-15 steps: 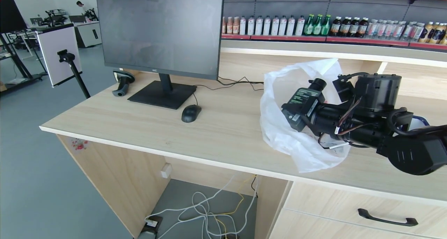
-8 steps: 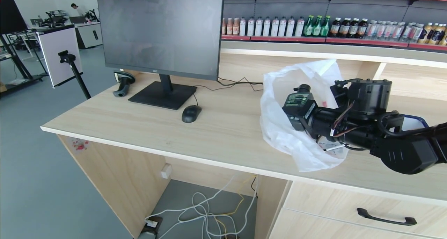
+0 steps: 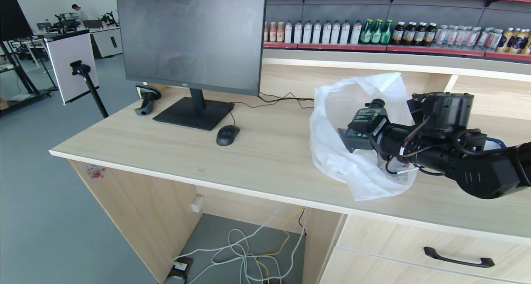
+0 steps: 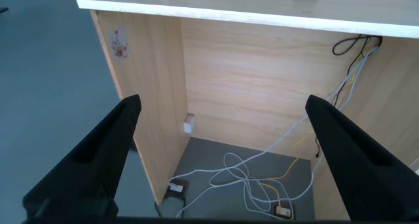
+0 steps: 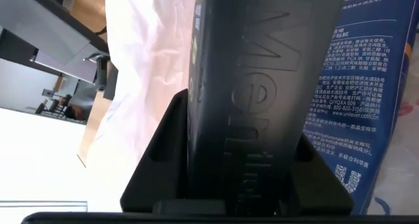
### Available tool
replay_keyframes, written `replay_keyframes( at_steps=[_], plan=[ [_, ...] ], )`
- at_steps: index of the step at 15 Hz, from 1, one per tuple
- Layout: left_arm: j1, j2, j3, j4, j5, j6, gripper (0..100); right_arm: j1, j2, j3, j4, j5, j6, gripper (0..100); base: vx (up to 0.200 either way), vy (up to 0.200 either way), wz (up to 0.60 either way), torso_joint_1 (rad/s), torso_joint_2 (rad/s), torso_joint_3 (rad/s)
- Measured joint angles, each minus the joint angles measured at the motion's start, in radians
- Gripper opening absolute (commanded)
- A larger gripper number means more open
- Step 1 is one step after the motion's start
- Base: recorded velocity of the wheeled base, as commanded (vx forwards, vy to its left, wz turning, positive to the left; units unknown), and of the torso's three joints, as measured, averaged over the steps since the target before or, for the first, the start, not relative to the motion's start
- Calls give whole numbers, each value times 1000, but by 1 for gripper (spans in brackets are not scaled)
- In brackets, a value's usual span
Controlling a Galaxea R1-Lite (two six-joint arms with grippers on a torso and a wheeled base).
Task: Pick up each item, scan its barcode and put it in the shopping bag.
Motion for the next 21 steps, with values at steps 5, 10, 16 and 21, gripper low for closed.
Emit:
replay_keyframes(
  at_steps=[5,10,16,21],
  plan=[
    [-1,0,0,0,0,1,100,-11,-9,54,-6,-11,-16,100,0,0,0,0,0,0],
    [0,0,0,0,0,1,100,-9,4,62,-59,-38,-47,100,0,0,0,0,0,0],
    [-1,0,0,0,0,1,100,-11,-21,53,-132,-39,-100,100,0,0,0,0,0,0],
    [-1,0,0,0,0,-1,100,4,-164,26,-203,-33,-273,100,0,0,0,0,0,0]
  ],
)
